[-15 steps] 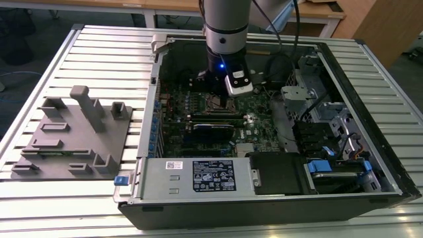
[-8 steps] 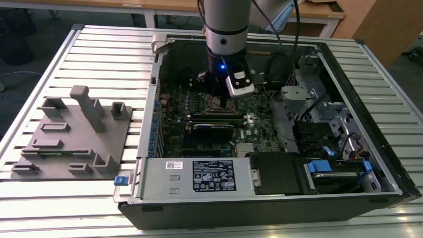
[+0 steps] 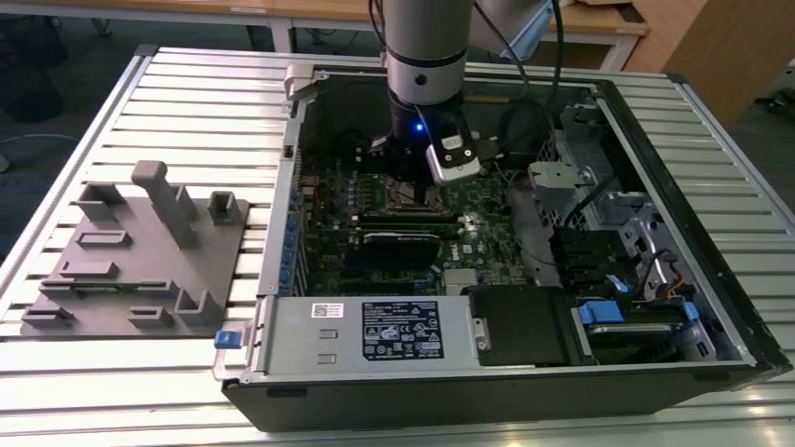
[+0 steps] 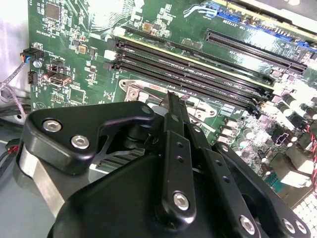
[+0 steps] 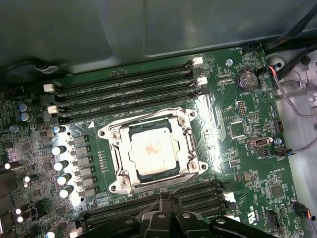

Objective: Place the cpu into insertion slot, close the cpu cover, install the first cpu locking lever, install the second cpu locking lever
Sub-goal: 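Install the first cpu locking lever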

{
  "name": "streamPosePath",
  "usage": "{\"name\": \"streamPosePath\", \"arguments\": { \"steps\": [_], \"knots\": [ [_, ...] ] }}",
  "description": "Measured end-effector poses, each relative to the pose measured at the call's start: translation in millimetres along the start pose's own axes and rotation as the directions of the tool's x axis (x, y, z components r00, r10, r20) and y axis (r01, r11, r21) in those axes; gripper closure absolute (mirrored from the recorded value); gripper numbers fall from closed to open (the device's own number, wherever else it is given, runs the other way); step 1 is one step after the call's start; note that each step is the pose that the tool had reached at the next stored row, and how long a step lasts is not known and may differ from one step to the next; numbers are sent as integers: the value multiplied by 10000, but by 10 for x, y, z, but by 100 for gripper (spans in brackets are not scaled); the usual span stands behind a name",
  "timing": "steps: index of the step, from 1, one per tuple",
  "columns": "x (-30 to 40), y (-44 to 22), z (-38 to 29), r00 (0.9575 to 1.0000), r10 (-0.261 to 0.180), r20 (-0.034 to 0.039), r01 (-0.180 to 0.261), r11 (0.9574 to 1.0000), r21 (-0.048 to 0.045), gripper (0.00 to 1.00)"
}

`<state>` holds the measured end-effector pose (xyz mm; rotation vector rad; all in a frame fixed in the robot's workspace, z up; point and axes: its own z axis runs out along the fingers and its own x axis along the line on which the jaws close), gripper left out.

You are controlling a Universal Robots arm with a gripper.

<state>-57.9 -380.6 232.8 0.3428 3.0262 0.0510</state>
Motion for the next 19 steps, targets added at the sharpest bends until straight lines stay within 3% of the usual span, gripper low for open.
{"name": "streamPosePath", "arguments": {
  "steps": [9, 19],
  "knots": [
    [9, -3, 4, 10000, -10, 0, 10, 10000, -2, 90],
    [132, -32, 33, 9999, -156, -8, 156, 9999, -14, 90]
  ]
}}
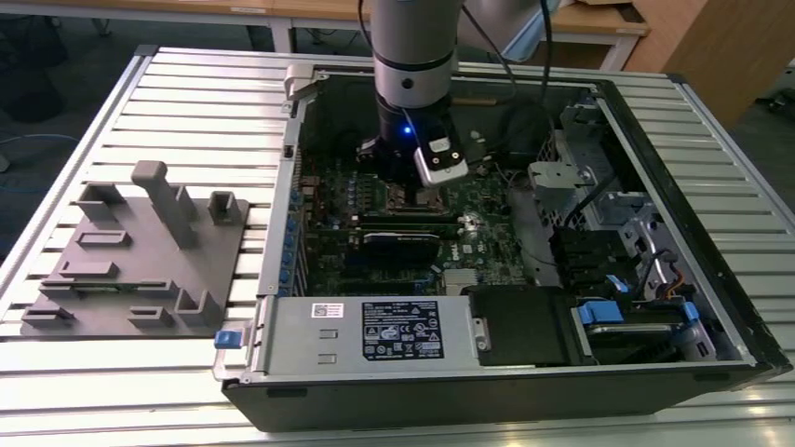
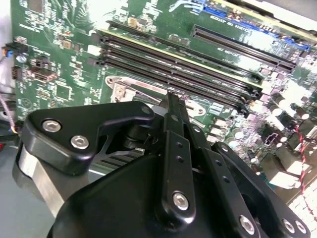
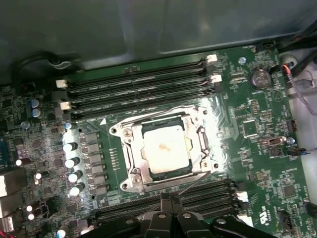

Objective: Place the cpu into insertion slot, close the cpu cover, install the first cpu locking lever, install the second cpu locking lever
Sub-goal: 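Install the first cpu locking lever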

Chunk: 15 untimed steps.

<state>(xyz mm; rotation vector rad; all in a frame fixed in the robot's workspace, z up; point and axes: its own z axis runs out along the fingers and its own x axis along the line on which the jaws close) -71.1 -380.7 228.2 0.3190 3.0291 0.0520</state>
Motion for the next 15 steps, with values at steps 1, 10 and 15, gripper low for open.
{"name": "streamPosePath", "arguments": {
  "steps": [1, 10, 15],
  "knots": [
    [17, -4, 6, 10000, -34, -1, 34, 10000, -3, 90],
    [86, -24, 85, 10000, -97, -8, 97, 10000, -9, 90],
    [120, -34, 113, 10000, -98, -8, 98, 10000, -10, 90]
  ]
}}
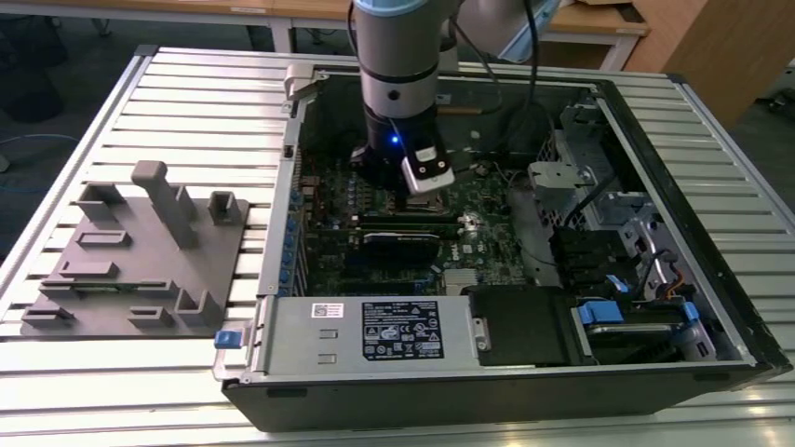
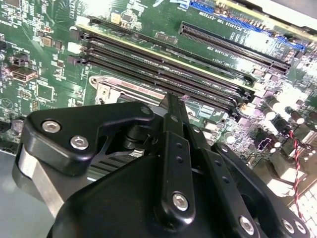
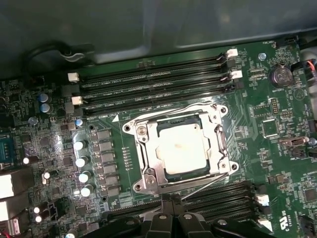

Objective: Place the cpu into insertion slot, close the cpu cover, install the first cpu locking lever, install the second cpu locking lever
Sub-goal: 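Install the first cpu locking lever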

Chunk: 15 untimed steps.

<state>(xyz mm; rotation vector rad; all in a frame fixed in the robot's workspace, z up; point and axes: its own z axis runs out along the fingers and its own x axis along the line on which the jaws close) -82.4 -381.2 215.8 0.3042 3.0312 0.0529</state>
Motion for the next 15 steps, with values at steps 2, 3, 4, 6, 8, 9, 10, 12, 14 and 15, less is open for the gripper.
{"name": "streamPosePath", "arguments": {
  "steps": [2, 3, 4, 6, 8, 9, 10, 12, 14, 15],
  "knots": [
    [2, -2, 8, 10000, -1, 0, 1, 10000, 0, 90],
    [4, -3, 12, 10000, 1, 0, -1, 10000, 0, 90],
    [8, -4, 15, 10000, 1, 0, -1, 10000, 1, 90],
    [11, -9, 15, 10000, 0, 0, 0, 10000, 0, 90],
    [15, -19, 15, 10000, 2, -2, -2, 10000, -8, 90],
    [19, -23, 14, 10000, 2, -3, -2, 10000, -12, 90],
    [25, -28, 13, 10000, 3, -3, -3, 10000, -16, 90],
    [48, -43, 10, 10000, 3, -1, -3, 10000, -19, 90],
    [77, -58, 7, 10000, 2, 0, -2, 10000, -22, 90],
    [94, -65, 6, 10000, 3, 0, -3, 10000, -23, 90]
  ]
}}
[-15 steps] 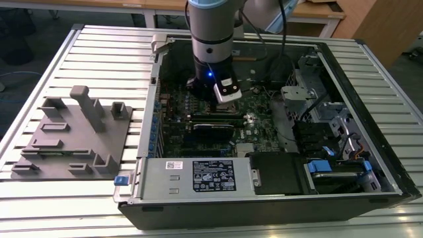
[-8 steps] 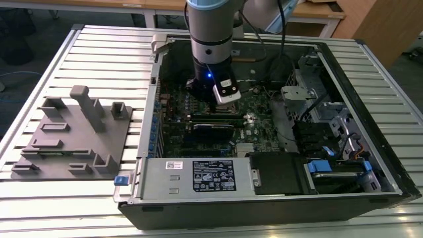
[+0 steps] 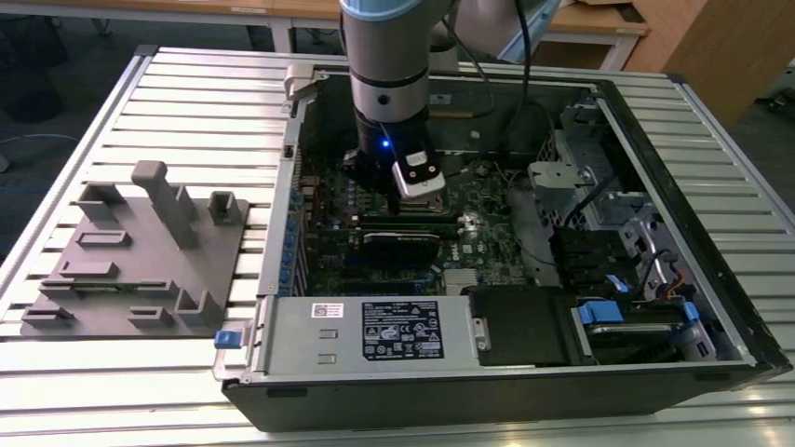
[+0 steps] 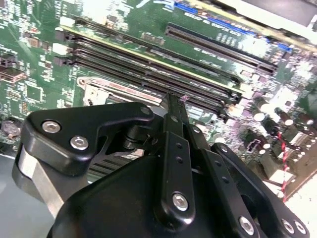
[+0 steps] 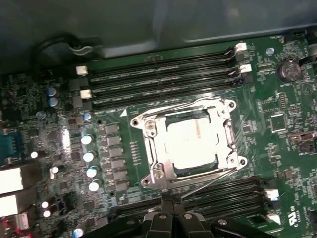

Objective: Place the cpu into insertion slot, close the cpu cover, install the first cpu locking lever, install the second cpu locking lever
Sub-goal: 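Install the first cpu locking lever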

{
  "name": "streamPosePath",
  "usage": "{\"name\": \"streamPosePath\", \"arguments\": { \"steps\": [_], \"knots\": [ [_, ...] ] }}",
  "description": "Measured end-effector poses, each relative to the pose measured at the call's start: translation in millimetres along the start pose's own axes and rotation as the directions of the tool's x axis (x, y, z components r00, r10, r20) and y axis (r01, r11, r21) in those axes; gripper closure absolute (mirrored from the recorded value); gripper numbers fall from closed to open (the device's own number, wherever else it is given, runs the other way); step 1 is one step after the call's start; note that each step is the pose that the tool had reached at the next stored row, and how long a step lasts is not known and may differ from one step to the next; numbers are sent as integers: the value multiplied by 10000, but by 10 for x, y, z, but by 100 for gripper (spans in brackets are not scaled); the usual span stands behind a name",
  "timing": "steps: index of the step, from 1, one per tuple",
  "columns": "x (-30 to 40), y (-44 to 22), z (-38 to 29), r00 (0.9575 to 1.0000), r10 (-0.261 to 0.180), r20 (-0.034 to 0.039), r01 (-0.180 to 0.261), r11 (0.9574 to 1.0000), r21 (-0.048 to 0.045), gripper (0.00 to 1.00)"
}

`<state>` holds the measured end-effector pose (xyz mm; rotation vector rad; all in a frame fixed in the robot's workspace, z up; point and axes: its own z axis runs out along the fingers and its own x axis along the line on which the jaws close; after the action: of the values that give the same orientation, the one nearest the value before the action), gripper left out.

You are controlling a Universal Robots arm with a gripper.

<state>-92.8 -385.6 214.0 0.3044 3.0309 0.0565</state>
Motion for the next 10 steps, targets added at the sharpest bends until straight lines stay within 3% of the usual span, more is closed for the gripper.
{"name": "streamPosePath", "arguments": {
  "steps": [10],
  "knots": [
    [23, -16, 19, 10000, 4, -7, -4, 10000, -36, 90]
  ]
}}
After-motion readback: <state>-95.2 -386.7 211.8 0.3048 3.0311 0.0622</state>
